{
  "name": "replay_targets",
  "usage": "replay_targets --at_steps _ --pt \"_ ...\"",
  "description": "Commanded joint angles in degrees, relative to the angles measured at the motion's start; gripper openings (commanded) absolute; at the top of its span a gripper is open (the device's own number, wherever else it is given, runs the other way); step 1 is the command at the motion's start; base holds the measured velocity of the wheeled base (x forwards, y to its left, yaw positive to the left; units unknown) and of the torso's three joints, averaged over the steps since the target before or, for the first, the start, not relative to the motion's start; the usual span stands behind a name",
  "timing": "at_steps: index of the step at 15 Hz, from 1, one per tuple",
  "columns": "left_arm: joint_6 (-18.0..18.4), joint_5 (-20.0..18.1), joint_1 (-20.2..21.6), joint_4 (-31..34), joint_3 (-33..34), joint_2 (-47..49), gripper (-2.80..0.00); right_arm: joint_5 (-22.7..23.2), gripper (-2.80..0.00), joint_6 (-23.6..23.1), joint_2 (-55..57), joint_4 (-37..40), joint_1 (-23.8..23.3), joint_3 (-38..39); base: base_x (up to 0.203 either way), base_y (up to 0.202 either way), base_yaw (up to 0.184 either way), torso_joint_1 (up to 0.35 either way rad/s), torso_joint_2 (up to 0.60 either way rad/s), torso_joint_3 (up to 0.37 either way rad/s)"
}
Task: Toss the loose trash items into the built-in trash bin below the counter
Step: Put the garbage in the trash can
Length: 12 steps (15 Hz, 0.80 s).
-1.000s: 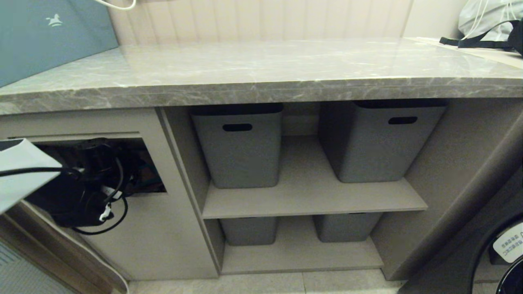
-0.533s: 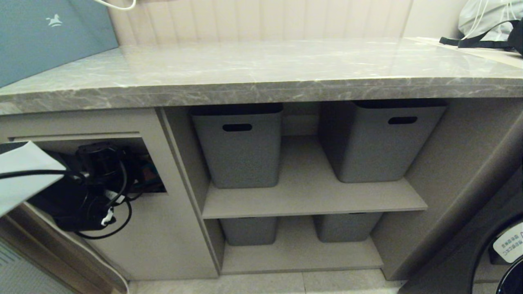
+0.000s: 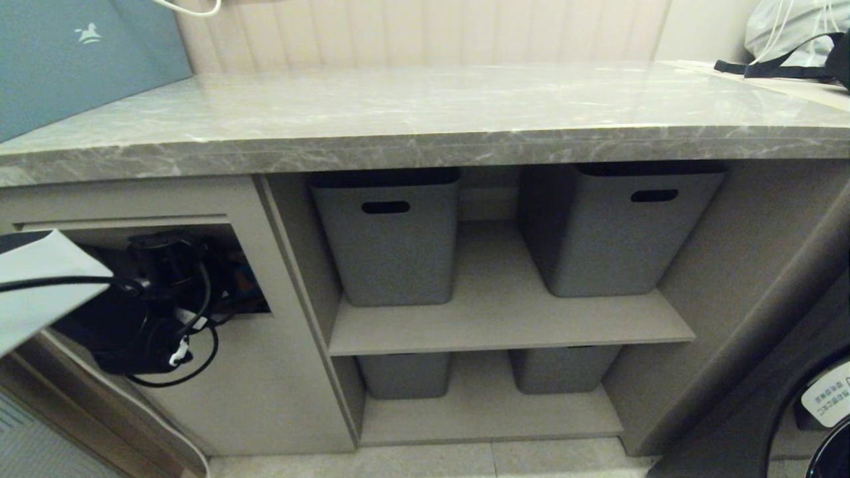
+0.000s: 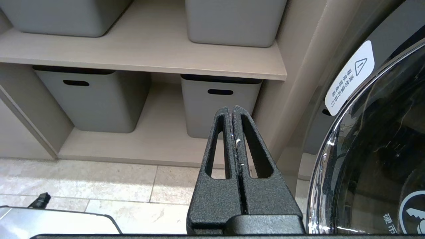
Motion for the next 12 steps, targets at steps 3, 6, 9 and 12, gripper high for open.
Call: replay_targets --at_steps 3,6,9,12 --pt "-0.5 -1.2 0.0 -0.5 -1.4 1.0 0.0 0.0 -2.8 0.0 -0.1 0.0 0.0 0.0 0.0 0.0 0.0 0.0 0.0 0.0" --pt "-0.6 -1.2 0.0 -0.5 -1.5 1.1 0.0 0.0 -2.8 0.0 -0.1 0.0 0.0 0.0 0.0 0.0 0.0 0.0 0.0 0.0" --pt "-0.4 -1.2 0.1 -0.5 -1.1 0.6 0.0 0.0 -2.8 0.0 -0.1 0.0 0.0 0.0 0.0 0.0 0.0 0.0 0.0 0.0" --pt "-0.2 -1.2 0.7 -0.5 1.3 -2.1 0.0 0.0 -2.8 0.0 -0.1 0.0 0.0 0.0 0.0 0.0 0.0 0.0 0.0 0.0"
